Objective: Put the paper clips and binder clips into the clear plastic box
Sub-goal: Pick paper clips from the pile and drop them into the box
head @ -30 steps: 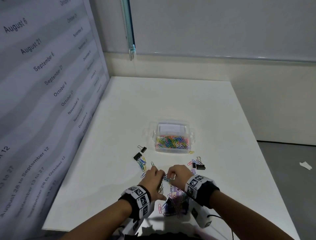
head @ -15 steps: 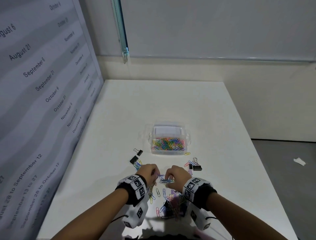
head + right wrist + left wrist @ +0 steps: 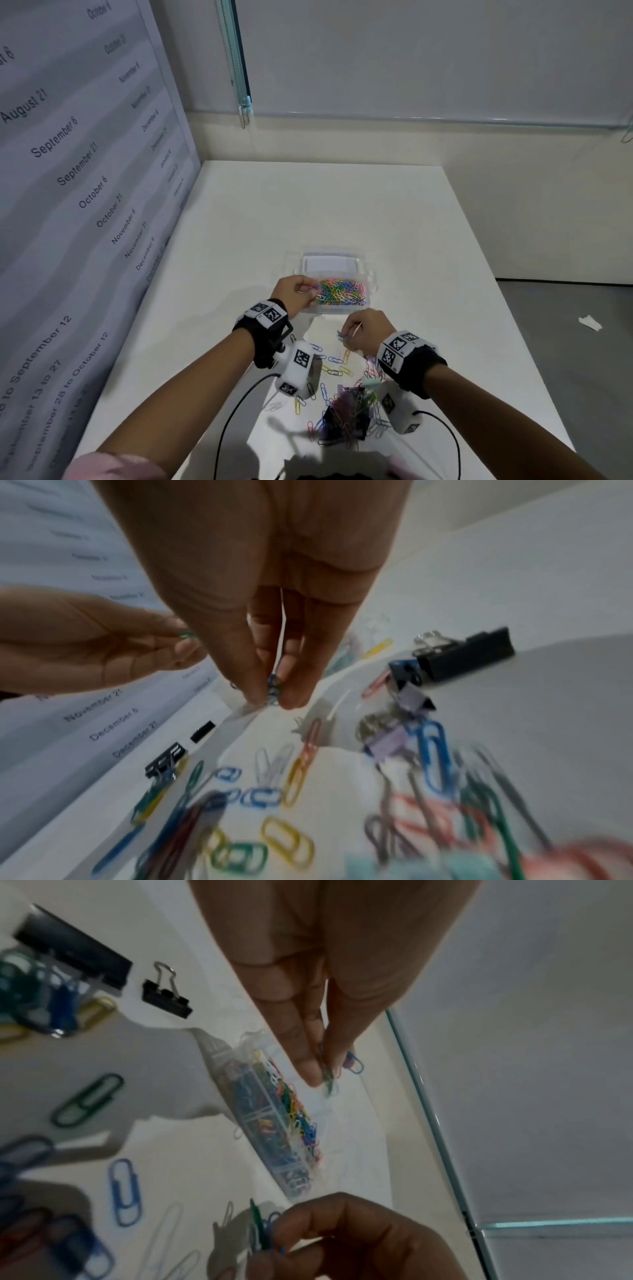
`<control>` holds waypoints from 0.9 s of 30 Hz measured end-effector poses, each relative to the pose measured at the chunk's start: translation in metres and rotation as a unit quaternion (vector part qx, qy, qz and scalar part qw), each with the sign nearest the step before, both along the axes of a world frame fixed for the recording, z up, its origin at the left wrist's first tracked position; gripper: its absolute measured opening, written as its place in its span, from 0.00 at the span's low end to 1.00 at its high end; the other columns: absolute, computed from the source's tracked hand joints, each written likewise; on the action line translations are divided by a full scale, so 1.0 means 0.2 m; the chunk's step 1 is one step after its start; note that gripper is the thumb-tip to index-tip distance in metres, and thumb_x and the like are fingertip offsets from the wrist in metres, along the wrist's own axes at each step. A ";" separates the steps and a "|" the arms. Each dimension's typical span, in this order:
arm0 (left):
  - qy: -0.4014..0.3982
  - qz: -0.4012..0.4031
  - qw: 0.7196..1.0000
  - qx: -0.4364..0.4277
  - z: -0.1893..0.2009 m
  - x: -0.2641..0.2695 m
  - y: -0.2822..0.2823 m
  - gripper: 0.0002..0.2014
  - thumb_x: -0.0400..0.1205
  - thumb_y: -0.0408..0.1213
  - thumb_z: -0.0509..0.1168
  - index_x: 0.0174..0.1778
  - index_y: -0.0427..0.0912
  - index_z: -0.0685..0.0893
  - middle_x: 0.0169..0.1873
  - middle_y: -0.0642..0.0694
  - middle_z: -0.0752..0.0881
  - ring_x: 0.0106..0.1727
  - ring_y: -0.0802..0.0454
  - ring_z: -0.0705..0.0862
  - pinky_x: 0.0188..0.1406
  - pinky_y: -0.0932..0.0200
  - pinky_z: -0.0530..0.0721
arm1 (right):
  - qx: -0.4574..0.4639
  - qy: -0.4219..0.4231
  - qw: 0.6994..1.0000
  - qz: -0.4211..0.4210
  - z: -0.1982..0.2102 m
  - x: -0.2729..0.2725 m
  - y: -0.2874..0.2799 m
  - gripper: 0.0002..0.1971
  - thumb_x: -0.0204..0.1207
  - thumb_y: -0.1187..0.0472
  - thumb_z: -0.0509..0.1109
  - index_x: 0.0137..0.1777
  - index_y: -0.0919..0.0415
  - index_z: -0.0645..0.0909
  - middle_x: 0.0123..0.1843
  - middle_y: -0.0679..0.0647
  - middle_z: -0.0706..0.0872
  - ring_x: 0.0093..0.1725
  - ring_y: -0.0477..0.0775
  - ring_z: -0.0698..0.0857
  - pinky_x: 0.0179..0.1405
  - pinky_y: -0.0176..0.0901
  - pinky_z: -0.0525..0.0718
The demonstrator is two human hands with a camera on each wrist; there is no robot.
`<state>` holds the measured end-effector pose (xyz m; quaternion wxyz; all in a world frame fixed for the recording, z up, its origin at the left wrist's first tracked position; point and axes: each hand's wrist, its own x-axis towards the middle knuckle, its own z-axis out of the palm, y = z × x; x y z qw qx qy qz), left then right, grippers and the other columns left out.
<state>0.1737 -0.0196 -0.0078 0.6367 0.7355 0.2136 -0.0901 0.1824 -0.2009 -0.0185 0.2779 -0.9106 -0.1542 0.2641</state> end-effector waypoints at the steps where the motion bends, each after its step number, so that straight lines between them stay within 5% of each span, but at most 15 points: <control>1: 0.005 0.011 1.000 -0.011 0.00 0.02 -0.01 0.11 0.81 0.21 0.60 0.59 0.24 0.79 0.41 0.40 0.83 0.38 0.48 0.84 0.32 0.73 0.87 | 0.006 -0.007 1.000 -0.005 0.02 0.02 0.00 0.04 0.68 0.66 0.72 0.37 0.57 0.87 0.34 0.45 0.83 0.31 0.39 0.79 0.25 0.19 0.72; 3: 0.024 0.009 1.000 0.001 -0.01 0.04 -0.02 0.16 0.82 0.27 0.60 0.66 0.28 0.77 0.55 0.36 0.84 0.53 0.41 0.85 0.49 0.63 0.89 | 0.022 -0.016 1.000 -0.010 0.06 0.06 0.01 0.03 0.67 0.65 0.74 0.37 0.56 0.87 0.34 0.46 0.84 0.31 0.40 0.79 0.26 0.18 0.71; 6: 0.029 -0.046 0.994 0.092 -0.02 0.02 -0.01 0.18 0.83 0.32 0.60 0.70 0.35 0.76 0.66 0.38 0.81 0.68 0.43 0.80 0.73 0.48 0.76 | 0.042 -0.034 0.998 -0.023 0.12 0.14 0.03 0.05 0.67 0.68 0.73 0.37 0.57 0.86 0.34 0.48 0.84 0.34 0.44 0.82 0.30 0.17 0.74; 9: 0.004 -0.053 0.993 0.106 -0.04 -0.03 0.00 0.16 0.82 0.29 0.60 0.66 0.38 0.81 0.62 0.42 0.84 0.62 0.47 0.82 0.68 0.54 0.78 | 0.083 -0.053 0.993 -0.062 0.16 0.19 0.05 0.05 0.68 0.69 0.71 0.39 0.60 0.86 0.37 0.52 0.86 0.39 0.50 0.84 0.43 0.37 0.85; 14: 0.010 -0.107 0.986 0.127 -0.05 -0.19 0.02 0.11 0.80 0.27 0.62 0.50 0.46 0.85 0.53 0.43 0.86 0.43 0.55 0.83 0.45 0.63 0.85 | 0.090 -0.075 0.991 -0.071 0.11 0.21 0.06 0.10 0.72 0.71 0.66 0.50 0.65 0.84 0.51 0.59 0.86 0.41 0.52 0.81 0.42 0.43 0.84; 15: 0.027 -0.140 0.980 0.139 -0.06 -0.22 0.03 0.10 0.78 0.28 0.65 0.53 0.44 0.83 0.56 0.42 0.85 0.43 0.57 0.81 0.46 0.63 0.85 | 0.074 -0.079 0.993 -0.047 0.10 0.19 0.06 0.09 0.72 0.70 0.65 0.49 0.64 0.84 0.52 0.58 0.86 0.43 0.52 0.81 0.45 0.42 0.82; 18: 0.100 -0.317 0.904 0.268 -0.06 -0.32 0.05 0.50 0.64 0.50 0.79 0.78 0.52 0.59 0.67 0.48 0.67 0.62 0.53 0.74 0.68 0.51 0.79 | 0.023 -0.055 0.998 0.020 0.04 0.11 0.04 0.10 0.72 0.69 0.63 0.43 0.56 0.84 0.46 0.53 0.86 0.39 0.46 0.79 0.43 0.39 0.80; 20: 0.117 -0.393 0.850 0.331 -0.05 -0.38 0.06 0.62 0.60 0.55 0.80 0.81 0.58 0.42 0.71 0.48 0.58 0.71 0.47 0.67 0.71 0.50 0.73 | -0.016 -0.029 0.997 0.063 0.00 0.04 0.02 0.09 0.71 0.68 0.64 0.44 0.55 0.82 0.47 0.51 0.84 0.37 0.45 0.77 0.41 0.40 0.80; 24: 0.123 -0.408 0.811 0.401 -0.12 -0.45 0.06 0.62 0.59 0.52 0.81 0.81 0.53 0.43 0.72 0.46 0.57 0.75 0.45 0.63 0.75 0.48 0.72 | -0.102 0.009 0.982 0.156 -0.09 -0.06 -0.02 0.25 0.65 0.58 0.77 0.62 0.54 0.74 0.60 0.53 0.72 0.50 0.50 0.74 0.52 0.39 0.75; 27: 0.110 -0.385 0.822 0.405 -0.17 -0.47 0.02 0.58 0.60 0.49 0.81 0.80 0.46 0.52 0.71 0.45 0.60 0.74 0.45 0.65 0.75 0.49 0.72 | -0.097 0.015 0.979 0.178 -0.11 -0.09 0.01 0.36 0.61 0.56 0.81 0.69 0.55 0.69 0.64 0.55 0.68 0.55 0.55 0.75 0.53 0.38 0.74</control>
